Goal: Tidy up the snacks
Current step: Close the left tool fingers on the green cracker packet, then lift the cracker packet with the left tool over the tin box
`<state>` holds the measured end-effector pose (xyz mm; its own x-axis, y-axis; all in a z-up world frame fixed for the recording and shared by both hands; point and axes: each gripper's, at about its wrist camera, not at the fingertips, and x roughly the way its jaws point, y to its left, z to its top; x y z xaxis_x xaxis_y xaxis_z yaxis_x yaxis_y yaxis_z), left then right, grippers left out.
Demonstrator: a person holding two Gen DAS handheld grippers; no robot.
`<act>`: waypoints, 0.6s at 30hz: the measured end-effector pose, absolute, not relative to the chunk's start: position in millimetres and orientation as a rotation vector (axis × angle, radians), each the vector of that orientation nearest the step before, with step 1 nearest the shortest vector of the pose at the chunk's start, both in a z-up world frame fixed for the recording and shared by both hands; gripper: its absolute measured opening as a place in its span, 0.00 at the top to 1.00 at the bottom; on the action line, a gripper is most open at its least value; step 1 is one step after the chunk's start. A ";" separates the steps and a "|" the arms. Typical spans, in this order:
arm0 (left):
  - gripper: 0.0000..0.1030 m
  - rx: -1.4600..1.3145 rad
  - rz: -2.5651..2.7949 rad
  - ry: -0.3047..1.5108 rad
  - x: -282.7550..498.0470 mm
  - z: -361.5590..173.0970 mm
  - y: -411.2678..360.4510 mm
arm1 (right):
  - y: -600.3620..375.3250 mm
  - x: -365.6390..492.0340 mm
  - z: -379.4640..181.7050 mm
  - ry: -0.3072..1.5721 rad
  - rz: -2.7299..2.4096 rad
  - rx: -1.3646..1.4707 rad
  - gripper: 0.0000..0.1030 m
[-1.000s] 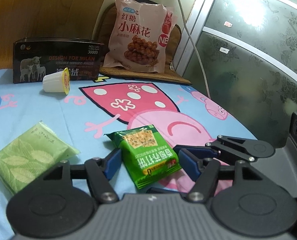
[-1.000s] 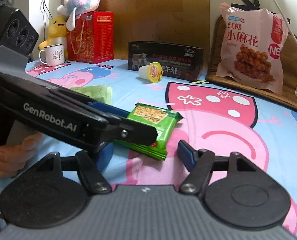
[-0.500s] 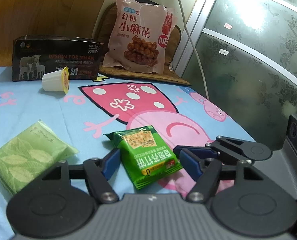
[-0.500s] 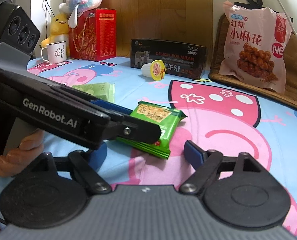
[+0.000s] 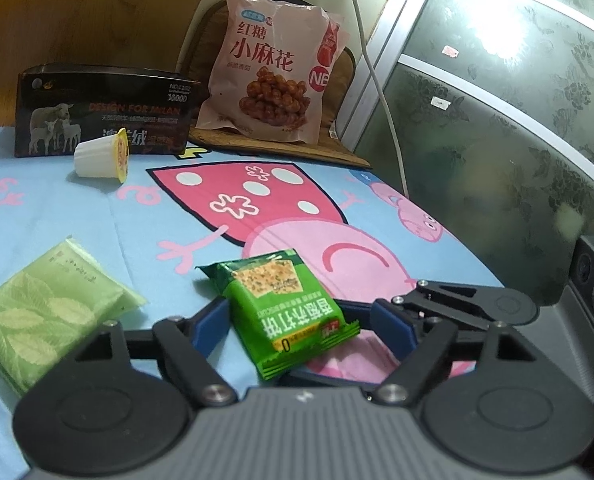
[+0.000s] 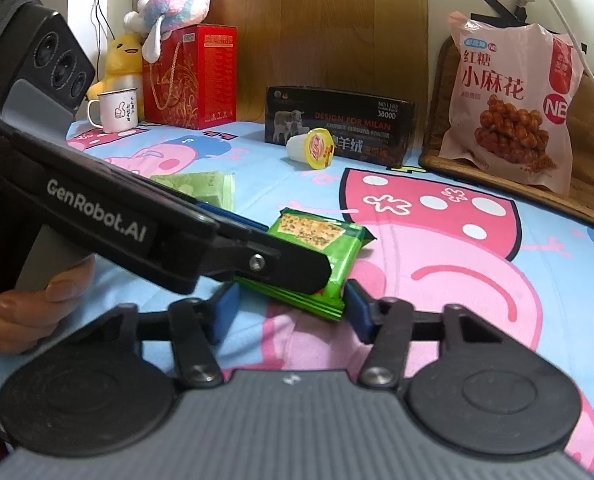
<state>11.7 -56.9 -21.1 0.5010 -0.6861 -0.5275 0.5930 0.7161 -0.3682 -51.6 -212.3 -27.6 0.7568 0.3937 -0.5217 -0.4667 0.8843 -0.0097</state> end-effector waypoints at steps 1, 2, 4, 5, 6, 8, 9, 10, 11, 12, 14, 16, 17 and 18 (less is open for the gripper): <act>0.20 -0.136 -0.776 0.701 11.1 -20.9 -58.4 | -212.3 -51.6 -27.6 0.535 0.469 -0.142 0.45; 0.19 -0.125 -0.776 0.699 10.2 -20.8 -59.8 | -212.4 -51.8 -27.7 0.535 0.468 -0.140 0.45; 0.18 -0.104 -0.772 0.695 8.2 -20.6 -62.3 | -212.3 -52.0 -27.8 0.536 0.468 -0.139 0.44; 0.17 -0.095 -0.772 0.693 7.3 -20.6 -63.1 | -212.3 -52.0 -27.9 0.536 0.467 -0.139 0.44; 0.16 -0.085 -0.773 0.692 6.4 -20.5 -64.2 | -212.3 -52.0 -27.9 0.537 0.467 -0.138 0.44; 0.15 -0.074 -0.773 0.691 5.4 -20.4 -65.5 | -212.2 -52.1 -28.0 0.536 0.466 -0.140 0.44; 0.15 -0.071 -0.772 0.690 5.1 -20.4 -65.7 | -212.0 -52.0 -27.9 0.536 0.465 -0.142 0.44; 0.15 -0.070 -0.771 0.689 5.0 -20.4 -65.8 | -211.6 -52.4 -28.4 0.536 0.464 -0.143 0.44; 0.15 -0.071 -0.772 0.690 5.1 -20.5 -65.5 | -211.6 -52.2 -28.3 0.536 0.464 -0.143 0.44; 0.15 -0.073 -0.773 0.690 5.0 -20.5 -65.6 | -211.6 -52.1 -28.5 0.536 0.464 -0.143 0.44; 0.17 -0.076 -0.772 0.690 4.4 -20.5 -65.4 | -211.8 -52.0 -28.6 0.535 0.466 -0.144 0.46; 0.21 -0.077 -0.756 0.686 4.0 -20.1 -64.0 | -211.6 -53.0 -28.6 0.531 0.474 -0.138 0.54; 0.28 -0.080 -0.742 0.685 4.3 -19.7 -62.8 | -210.7 -54.4 -28.5 0.527 0.470 -0.138 0.59; 0.33 -0.087 -0.725 0.687 4.7 -18.9 -60.8 | -209.8 -55.9 -28.4 0.524 0.463 -0.137 0.64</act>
<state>4.7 -60.8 -18.9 0.5419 -0.6368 -0.5485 0.5819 0.7552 -0.3018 -55.9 -209.8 -28.4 0.7659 0.3903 -0.5109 -0.4592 0.8883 -0.0100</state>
